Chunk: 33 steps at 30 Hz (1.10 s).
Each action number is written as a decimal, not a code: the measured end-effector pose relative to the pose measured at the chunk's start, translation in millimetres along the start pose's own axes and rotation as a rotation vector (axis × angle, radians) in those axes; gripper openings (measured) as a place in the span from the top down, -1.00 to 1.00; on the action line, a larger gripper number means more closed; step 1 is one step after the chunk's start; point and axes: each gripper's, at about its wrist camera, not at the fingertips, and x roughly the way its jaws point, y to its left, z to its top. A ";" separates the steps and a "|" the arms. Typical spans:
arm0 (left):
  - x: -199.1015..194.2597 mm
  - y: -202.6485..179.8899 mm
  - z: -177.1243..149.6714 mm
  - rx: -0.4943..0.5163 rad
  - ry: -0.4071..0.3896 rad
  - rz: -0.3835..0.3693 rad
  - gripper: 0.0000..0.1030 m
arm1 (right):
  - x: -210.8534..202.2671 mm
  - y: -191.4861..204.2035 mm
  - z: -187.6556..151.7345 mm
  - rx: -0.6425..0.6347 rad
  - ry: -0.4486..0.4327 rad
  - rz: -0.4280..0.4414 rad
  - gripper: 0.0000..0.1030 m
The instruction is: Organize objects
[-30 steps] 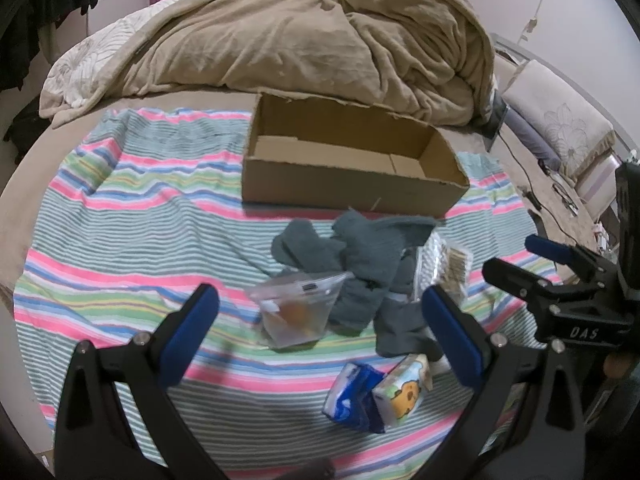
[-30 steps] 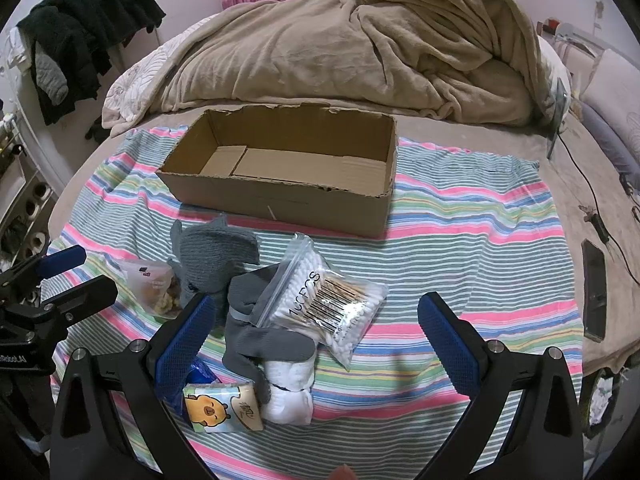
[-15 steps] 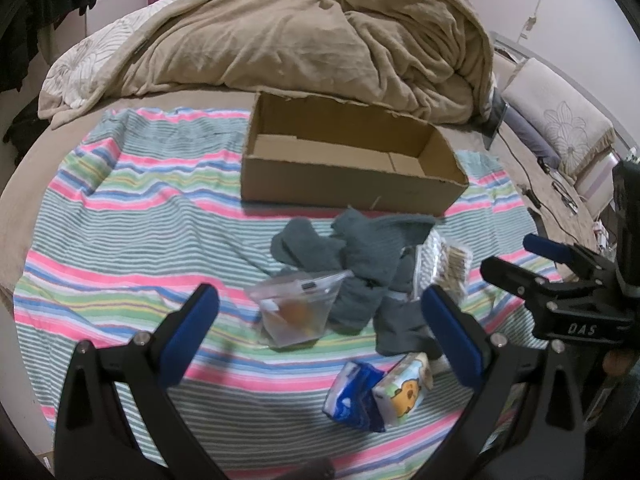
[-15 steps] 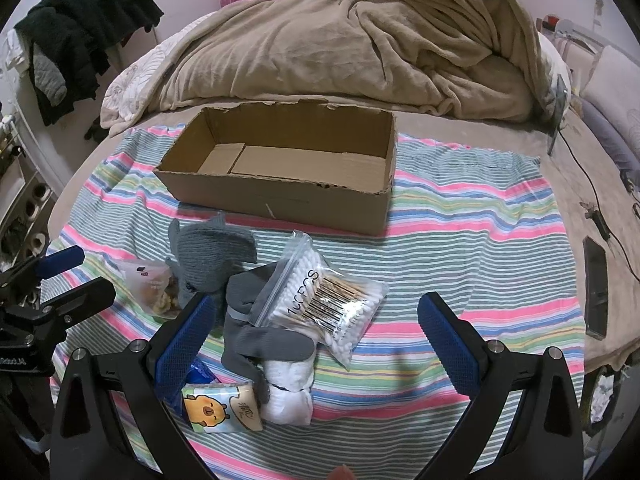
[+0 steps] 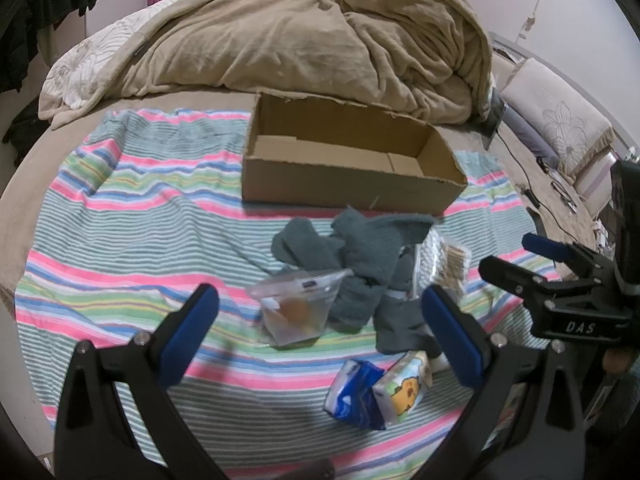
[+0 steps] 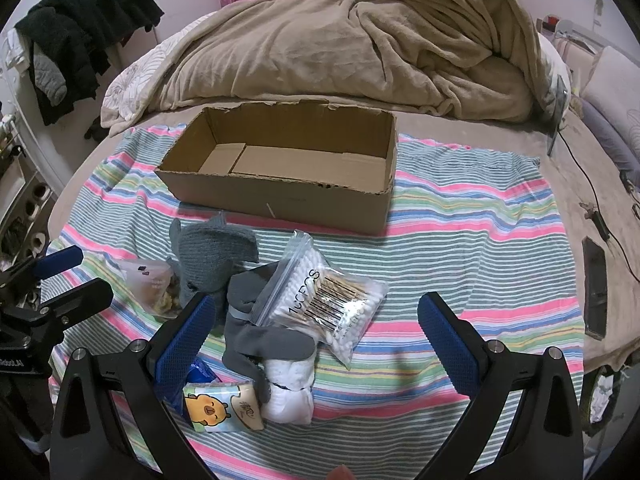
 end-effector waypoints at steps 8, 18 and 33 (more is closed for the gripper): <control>0.8 -1.4 -1.8 0.013 0.001 0.002 -0.99 | -0.8 -0.7 1.2 0.002 0.007 0.003 -0.99; 3.6 1.8 -2.5 0.003 0.006 0.001 -0.99 | 1.4 -0.2 2.6 0.002 0.018 0.004 -0.99; 9.7 3.8 -2.0 -0.002 0.016 0.000 -0.99 | 6.2 -0.6 5.6 0.004 0.026 0.008 -0.99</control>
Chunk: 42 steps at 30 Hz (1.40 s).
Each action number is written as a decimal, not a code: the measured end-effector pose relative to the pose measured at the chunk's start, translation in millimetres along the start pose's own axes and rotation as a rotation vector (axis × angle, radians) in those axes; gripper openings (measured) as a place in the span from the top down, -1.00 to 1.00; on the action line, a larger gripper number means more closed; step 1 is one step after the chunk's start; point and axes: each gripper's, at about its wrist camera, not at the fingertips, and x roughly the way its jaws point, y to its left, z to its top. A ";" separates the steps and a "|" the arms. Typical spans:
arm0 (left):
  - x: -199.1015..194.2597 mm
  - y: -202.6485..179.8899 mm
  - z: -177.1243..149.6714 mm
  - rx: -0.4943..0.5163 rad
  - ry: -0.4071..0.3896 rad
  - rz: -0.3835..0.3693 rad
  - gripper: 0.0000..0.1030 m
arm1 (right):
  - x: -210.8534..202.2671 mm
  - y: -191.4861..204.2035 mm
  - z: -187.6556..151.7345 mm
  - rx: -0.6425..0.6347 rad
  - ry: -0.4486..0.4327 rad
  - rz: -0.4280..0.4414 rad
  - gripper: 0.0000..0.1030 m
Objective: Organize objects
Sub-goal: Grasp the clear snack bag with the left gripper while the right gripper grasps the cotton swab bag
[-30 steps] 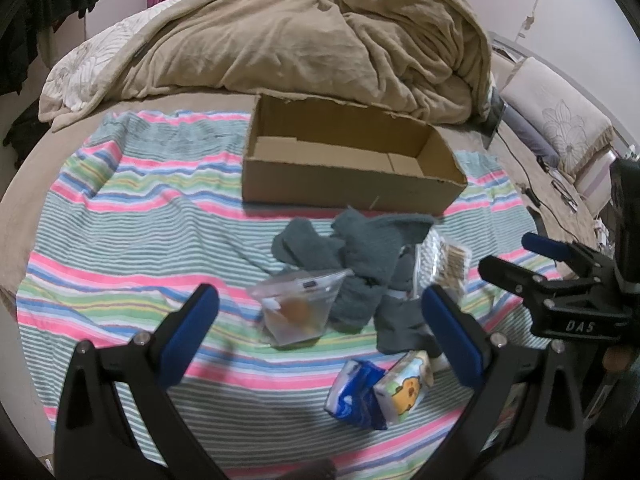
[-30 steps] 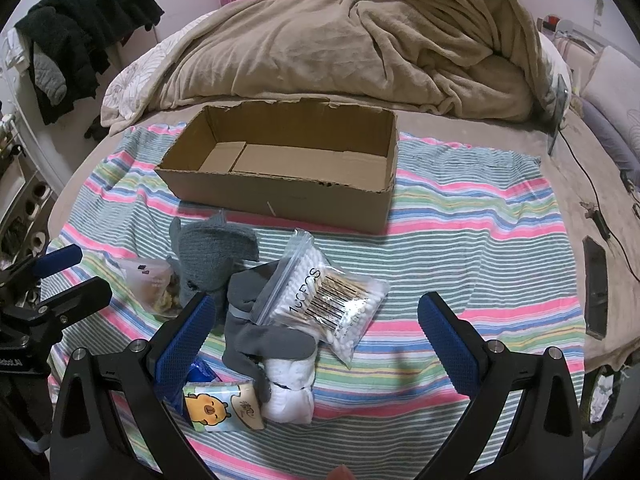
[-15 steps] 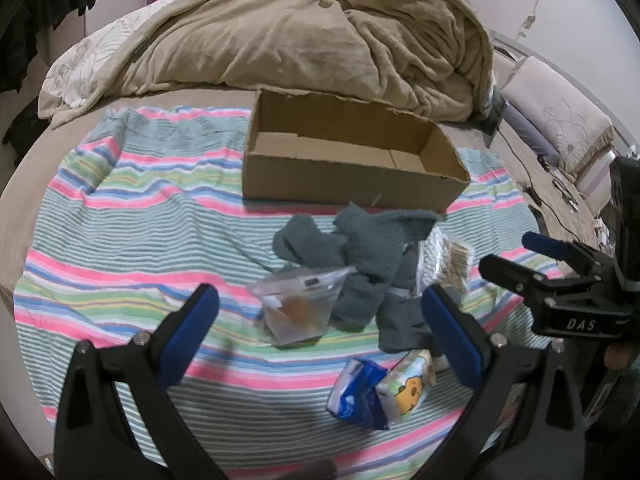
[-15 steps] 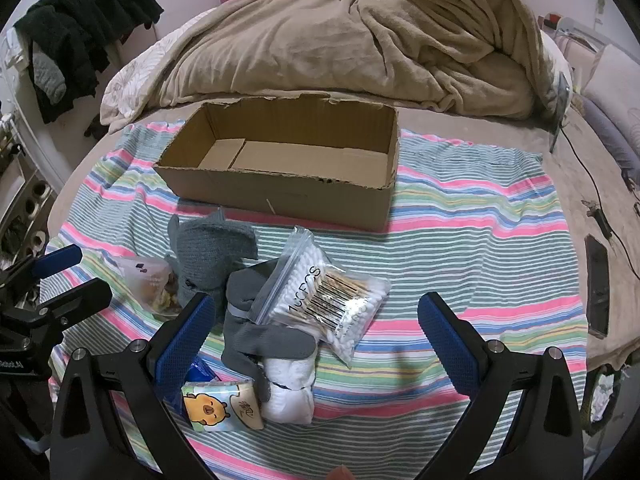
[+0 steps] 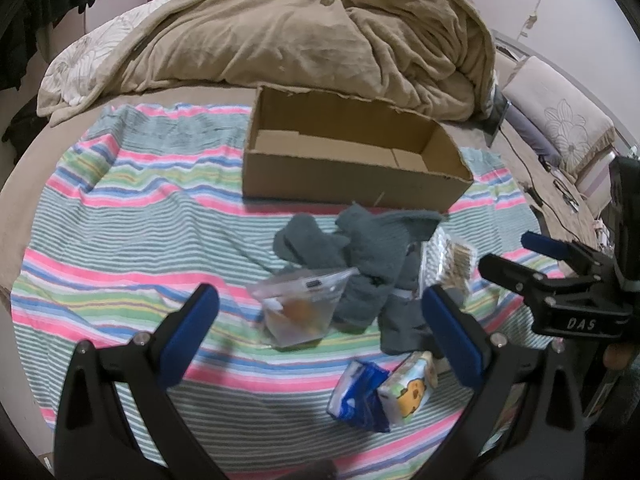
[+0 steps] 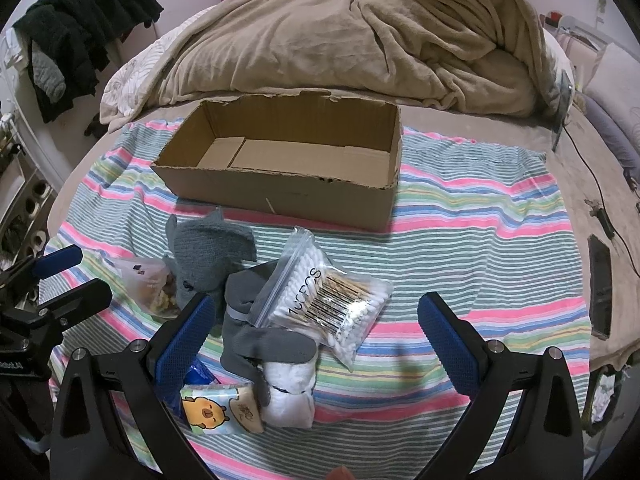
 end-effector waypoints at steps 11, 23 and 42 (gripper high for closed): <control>23.0 4.5 -3.8 -0.012 0.053 0.013 -0.97 | 11.5 -6.7 0.9 0.010 0.018 -0.004 -0.99; 65.3 13.7 -10.1 -0.016 0.144 0.020 -0.78 | 55.1 -25.4 -5.9 0.066 0.097 -0.014 -0.99; 86.4 17.4 -18.9 -0.014 0.150 -0.046 0.09 | 72.9 -33.9 -11.4 0.077 0.096 0.071 -0.37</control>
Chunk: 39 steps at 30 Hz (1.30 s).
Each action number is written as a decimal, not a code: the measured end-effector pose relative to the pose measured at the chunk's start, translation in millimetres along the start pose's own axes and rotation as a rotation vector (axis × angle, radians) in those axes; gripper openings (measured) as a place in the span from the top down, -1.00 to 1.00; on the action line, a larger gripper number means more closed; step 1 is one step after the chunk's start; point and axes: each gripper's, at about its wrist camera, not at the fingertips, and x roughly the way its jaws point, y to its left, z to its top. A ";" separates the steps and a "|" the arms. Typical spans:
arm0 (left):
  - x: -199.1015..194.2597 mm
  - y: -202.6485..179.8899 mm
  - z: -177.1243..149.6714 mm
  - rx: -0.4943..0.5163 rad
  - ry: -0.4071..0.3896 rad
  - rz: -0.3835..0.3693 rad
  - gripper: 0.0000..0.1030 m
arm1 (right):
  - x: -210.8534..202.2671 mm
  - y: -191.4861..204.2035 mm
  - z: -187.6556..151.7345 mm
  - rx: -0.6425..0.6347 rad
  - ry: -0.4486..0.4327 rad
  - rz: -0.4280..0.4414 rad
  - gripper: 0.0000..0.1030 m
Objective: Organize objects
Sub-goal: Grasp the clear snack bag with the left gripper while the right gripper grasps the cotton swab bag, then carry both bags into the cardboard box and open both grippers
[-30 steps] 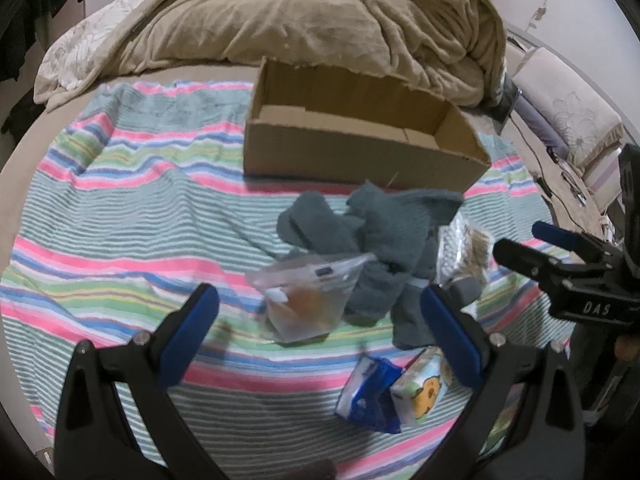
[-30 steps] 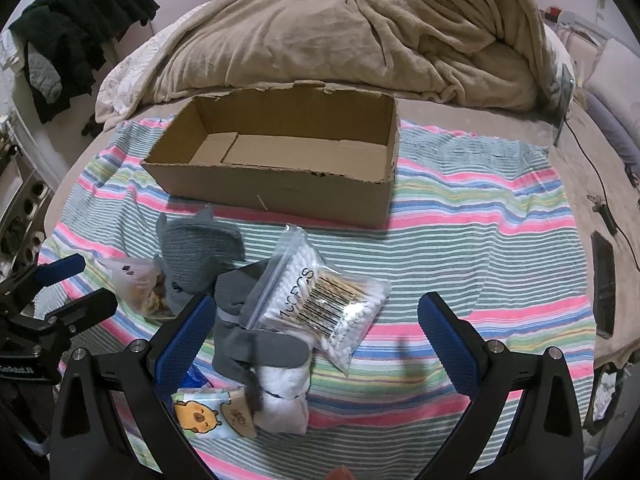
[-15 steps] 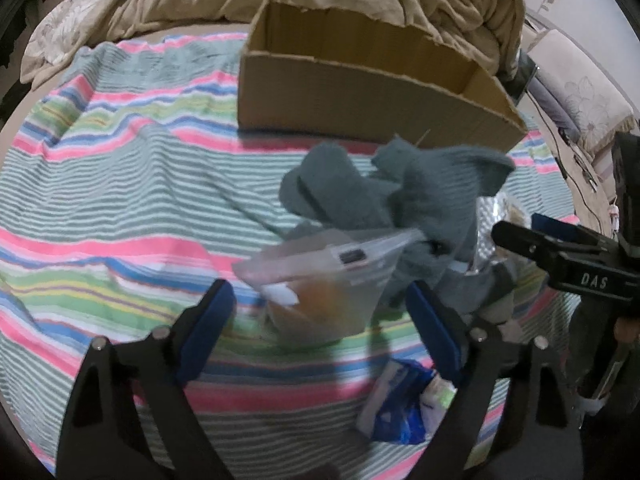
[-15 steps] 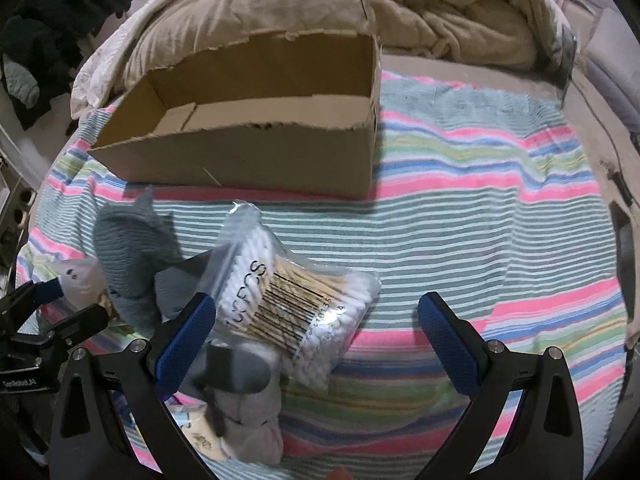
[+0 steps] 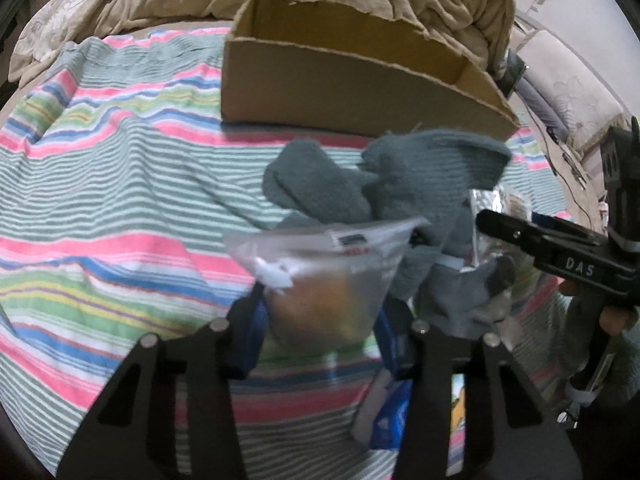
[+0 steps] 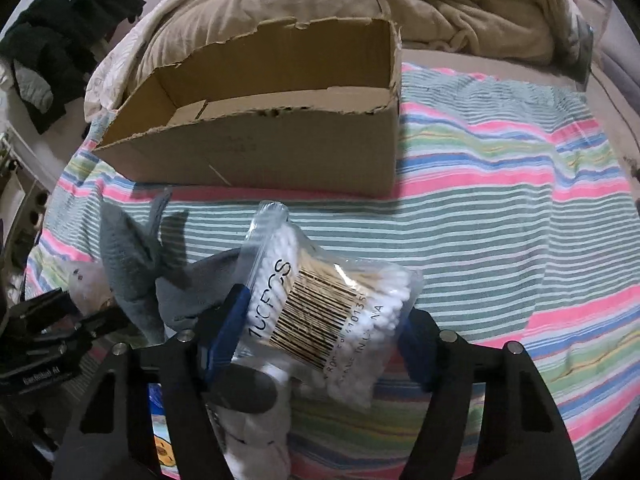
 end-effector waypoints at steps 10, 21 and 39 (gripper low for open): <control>-37.7 -5.6 8.2 0.013 -0.073 -0.017 0.10 | -42.1 5.5 11.2 -0.022 -0.104 -0.011 -0.34; -81.3 -16.5 44.6 0.040 -0.189 -0.038 0.10 | -76.4 16.5 51.5 -0.079 -0.212 0.025 -0.34; -63.8 -4.6 128.3 0.078 -0.298 0.007 0.10 | -49.0 13.0 115.5 -0.129 -0.236 0.021 -0.34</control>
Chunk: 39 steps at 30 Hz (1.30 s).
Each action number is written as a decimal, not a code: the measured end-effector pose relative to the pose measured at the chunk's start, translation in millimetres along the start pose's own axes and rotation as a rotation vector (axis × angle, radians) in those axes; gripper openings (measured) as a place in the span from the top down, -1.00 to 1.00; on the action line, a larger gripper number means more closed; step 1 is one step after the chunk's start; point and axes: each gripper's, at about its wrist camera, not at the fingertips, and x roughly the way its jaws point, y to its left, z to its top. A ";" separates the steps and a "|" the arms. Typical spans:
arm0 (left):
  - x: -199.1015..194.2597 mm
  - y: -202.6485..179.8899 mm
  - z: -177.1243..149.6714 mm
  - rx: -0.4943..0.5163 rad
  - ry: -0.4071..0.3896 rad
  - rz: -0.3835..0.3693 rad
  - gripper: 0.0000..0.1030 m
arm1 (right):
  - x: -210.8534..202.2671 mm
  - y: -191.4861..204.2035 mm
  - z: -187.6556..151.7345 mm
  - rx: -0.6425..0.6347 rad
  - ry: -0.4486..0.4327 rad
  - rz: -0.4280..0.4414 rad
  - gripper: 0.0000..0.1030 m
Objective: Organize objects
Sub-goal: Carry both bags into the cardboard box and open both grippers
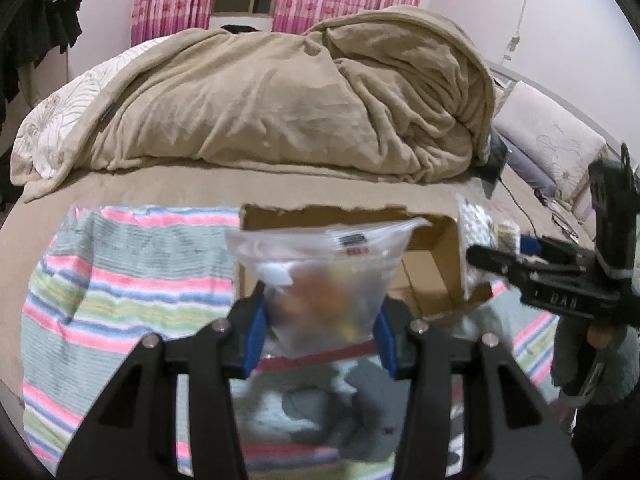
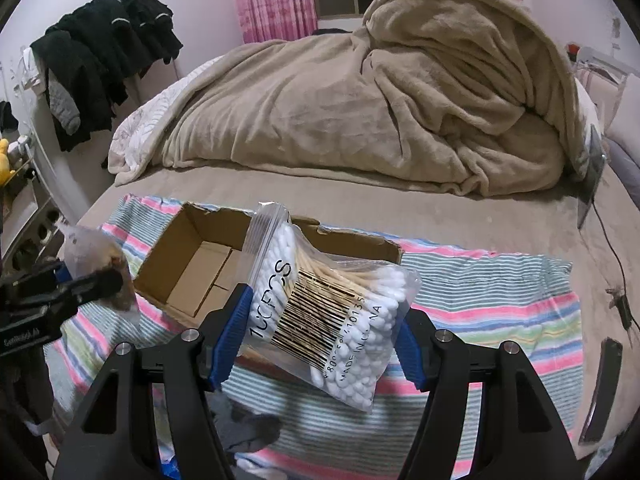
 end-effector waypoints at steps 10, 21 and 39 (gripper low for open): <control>57.4 16.7 1.5 -0.007 0.095 0.033 0.08 | 43.1 -8.6 -5.5 0.004 0.068 0.009 -0.34; 59.9 11.4 -2.9 -0.027 0.128 0.038 -0.14 | 64.0 -3.7 -13.1 -0.037 0.118 0.024 -0.34; -14.8 -0.7 -16.9 -0.015 0.056 0.039 -0.17 | 1.8 10.8 -17.8 -0.012 0.045 0.014 -0.68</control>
